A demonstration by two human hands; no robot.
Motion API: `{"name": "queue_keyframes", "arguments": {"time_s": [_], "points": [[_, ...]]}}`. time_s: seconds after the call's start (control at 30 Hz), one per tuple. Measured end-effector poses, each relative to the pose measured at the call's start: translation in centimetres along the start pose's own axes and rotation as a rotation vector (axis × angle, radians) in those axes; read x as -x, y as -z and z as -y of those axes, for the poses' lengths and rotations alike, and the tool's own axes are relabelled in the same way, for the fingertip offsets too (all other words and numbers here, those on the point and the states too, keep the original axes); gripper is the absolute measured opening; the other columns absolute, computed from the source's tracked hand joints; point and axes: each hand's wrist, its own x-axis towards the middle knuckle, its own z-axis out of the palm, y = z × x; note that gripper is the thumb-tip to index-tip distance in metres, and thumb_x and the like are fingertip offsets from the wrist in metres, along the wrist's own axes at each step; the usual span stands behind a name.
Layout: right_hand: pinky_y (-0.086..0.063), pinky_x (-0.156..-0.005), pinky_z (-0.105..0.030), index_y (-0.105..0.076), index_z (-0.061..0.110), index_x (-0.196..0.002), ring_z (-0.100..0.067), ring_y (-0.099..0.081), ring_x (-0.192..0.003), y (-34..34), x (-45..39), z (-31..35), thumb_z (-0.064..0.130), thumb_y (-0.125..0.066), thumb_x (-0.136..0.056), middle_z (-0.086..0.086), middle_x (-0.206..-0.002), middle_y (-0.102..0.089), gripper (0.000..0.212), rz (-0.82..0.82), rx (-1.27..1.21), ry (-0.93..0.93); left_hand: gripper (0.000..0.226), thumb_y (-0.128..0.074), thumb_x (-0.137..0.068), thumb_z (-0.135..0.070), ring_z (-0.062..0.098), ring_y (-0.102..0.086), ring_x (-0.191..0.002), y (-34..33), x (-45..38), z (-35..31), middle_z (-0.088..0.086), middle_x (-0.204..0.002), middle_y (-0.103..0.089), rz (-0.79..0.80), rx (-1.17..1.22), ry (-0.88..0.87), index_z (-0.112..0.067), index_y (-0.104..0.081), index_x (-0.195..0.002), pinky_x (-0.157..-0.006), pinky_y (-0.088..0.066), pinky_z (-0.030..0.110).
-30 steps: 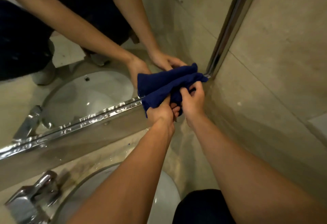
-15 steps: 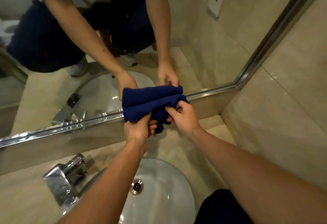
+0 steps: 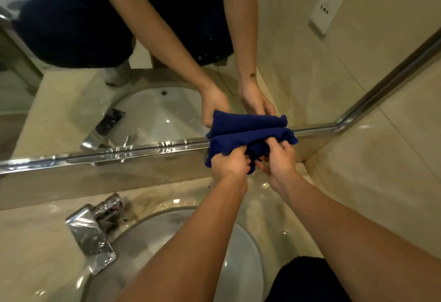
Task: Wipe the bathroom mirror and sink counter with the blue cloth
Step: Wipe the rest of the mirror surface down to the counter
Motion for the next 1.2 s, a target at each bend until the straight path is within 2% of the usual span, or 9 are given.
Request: {"name": "queue_keyframes", "arguments": {"time_s": [0.13,0.33,0.5,0.6,0.73,0.87,1.0,1.13,1.2], "points": [[-0.058,-0.069,-0.035,-0.058,0.019,-0.110,-0.019,-0.069,-0.083,-1.5,1.0,-0.1,0.018,-0.054,-0.094,-0.005,-0.096,-0.070,0.016,0.063,-0.035,-0.100,0.013,-0.076,-0.079,-0.019,0.021,-0.069,-0.076,2.2,-0.3,-1.0,0.008,-0.085,-0.074,-0.023,-0.016,-0.006,-0.013,-0.069,-0.088,-0.071,-0.059,0.038],[-0.056,-0.062,-0.034,-0.059,0.019,-0.105,-0.022,-0.069,-0.088,-6.2,3.9,-1.9,0.018,-0.057,-0.092,-0.008,-0.097,-0.071,0.014,0.135,0.024,-0.147,0.012,-0.071,-0.086,-0.008,0.012,-0.063,-0.064,8.3,-0.2,-4.5,0.003,-0.073,-0.068,-0.019,-0.001,-0.029,-0.013,-0.064,-0.079,-0.052,-0.052,0.021],[-0.057,-0.067,-0.037,-0.055,0.019,-0.103,-0.022,-0.069,-0.087,-9.1,5.6,-2.5,0.016,-0.056,-0.093,-0.007,-0.093,-0.069,0.011,0.285,0.053,-0.290,0.007,-0.066,-0.090,-0.008,0.013,-0.066,-0.075,12.3,-0.1,-6.3,0.004,-0.084,-0.069,-0.050,0.022,-0.048,-0.014,-0.063,-0.091,-0.060,-0.052,0.023],[-0.056,-0.069,-0.040,-0.052,0.015,-0.106,-0.022,-0.065,-0.076,-9.8,5.5,-2.0,0.012,-0.054,-0.093,-0.007,-0.086,-0.064,0.013,0.255,0.070,-0.300,0.007,-0.067,-0.091,-0.013,0.013,-0.067,-0.074,12.4,0.0,-6.4,0.004,-0.085,-0.069,-0.072,-0.014,-0.066,-0.015,-0.064,-0.096,-0.060,-0.054,0.023],[-0.053,-0.065,-0.037,-0.052,0.011,-0.106,-0.022,-0.061,-0.073,-8.5,4.7,-0.6,0.009,-0.055,-0.094,-0.009,-0.082,-0.059,0.012,0.306,0.160,-0.366,0.003,-0.064,-0.093,-0.015,0.015,-0.065,-0.077,10.6,0.8,-5.6,0.007,-0.088,-0.068,-0.124,0.020,-0.058,-0.016,-0.062,-0.091,-0.073,-0.056,0.030],[-0.054,-0.066,-0.036,-0.054,0.009,-0.093,-0.023,-0.061,-0.072,-6.6,3.1,0.4,0.008,-0.057,-0.092,-0.010,-0.081,-0.059,0.004,0.295,0.141,-0.397,0.003,-0.065,-0.092,-0.014,0.014,-0.066,-0.075,8.0,1.0,-4.2,0.006,-0.086,-0.068,-0.142,0.041,-0.071,-0.014,-0.062,-0.091,-0.062,-0.056,0.025],[-0.057,-0.066,-0.035,-0.054,0.006,-0.082,-0.024,-0.063,-0.074,-5.5,2.4,0.4,0.011,-0.063,-0.088,-0.012,-0.079,-0.061,0.013,0.260,0.111,-0.414,0.004,-0.064,-0.093,-0.012,0.015,-0.066,-0.076,7.3,1.1,-3.9,0.005,-0.087,-0.068,-0.105,0.064,-0.054,-0.012,-0.063,-0.096,-0.068,-0.057,0.027],[-0.056,-0.066,-0.033,-0.053,0.010,-0.090,-0.021,-0.064,-0.076,-6.5,3.4,-0.1,0.009,-0.060,-0.090,-0.008,-0.075,-0.061,0.007,0.208,0.027,-0.382,0.009,-0.067,-0.089,-0.009,0.016,-0.067,-0.072,8.6,0.5,-4.5,0.005,-0.084,-0.070,-0.095,0.018,-0.084,-0.013,-0.065,-0.096,-0.058,-0.054,0.024],[-0.056,-0.064,-0.031,-0.054,0.010,-0.094,-0.020,-0.065,-0.076,-7.3,3.9,-0.6,0.010,-0.059,-0.090,-0.007,-0.075,-0.062,0.007,0.180,0.010,-0.366,0.012,-0.071,-0.084,-0.012,0.022,-0.068,-0.079,9.2,0.1,-4.4,0.007,-0.089,-0.073,-0.123,0.012,-0.090,-0.014,-0.067,-0.096,-0.062,-0.053,0.029]]}}
